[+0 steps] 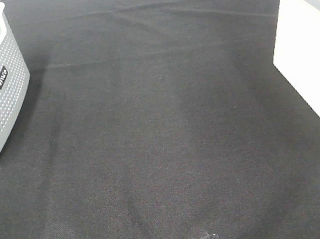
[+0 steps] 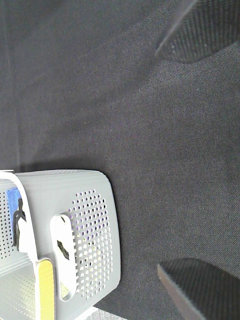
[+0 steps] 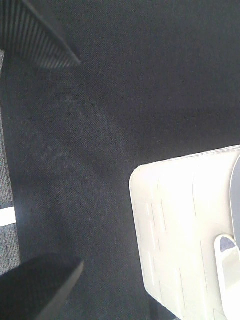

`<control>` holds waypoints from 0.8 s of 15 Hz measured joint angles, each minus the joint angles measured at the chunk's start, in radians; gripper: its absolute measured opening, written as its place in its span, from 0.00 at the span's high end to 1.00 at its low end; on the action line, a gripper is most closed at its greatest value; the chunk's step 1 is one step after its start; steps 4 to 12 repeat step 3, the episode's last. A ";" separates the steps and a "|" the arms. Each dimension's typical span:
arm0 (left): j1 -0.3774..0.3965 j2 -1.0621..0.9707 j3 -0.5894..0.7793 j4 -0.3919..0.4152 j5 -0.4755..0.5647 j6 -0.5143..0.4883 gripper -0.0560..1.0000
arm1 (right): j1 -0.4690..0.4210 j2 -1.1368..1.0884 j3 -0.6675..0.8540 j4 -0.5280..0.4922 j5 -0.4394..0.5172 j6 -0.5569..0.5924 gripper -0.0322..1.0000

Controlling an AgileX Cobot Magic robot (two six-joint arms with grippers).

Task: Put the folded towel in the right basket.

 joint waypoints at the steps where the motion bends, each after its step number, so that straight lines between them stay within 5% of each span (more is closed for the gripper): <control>1: 0.000 0.000 0.000 0.000 0.000 0.000 0.01 | 0.000 0.000 0.000 0.000 0.000 0.000 0.03; 12: 0.000 0.000 0.000 0.000 0.000 0.000 0.01 | 0.000 0.000 0.000 0.000 0.000 0.000 0.03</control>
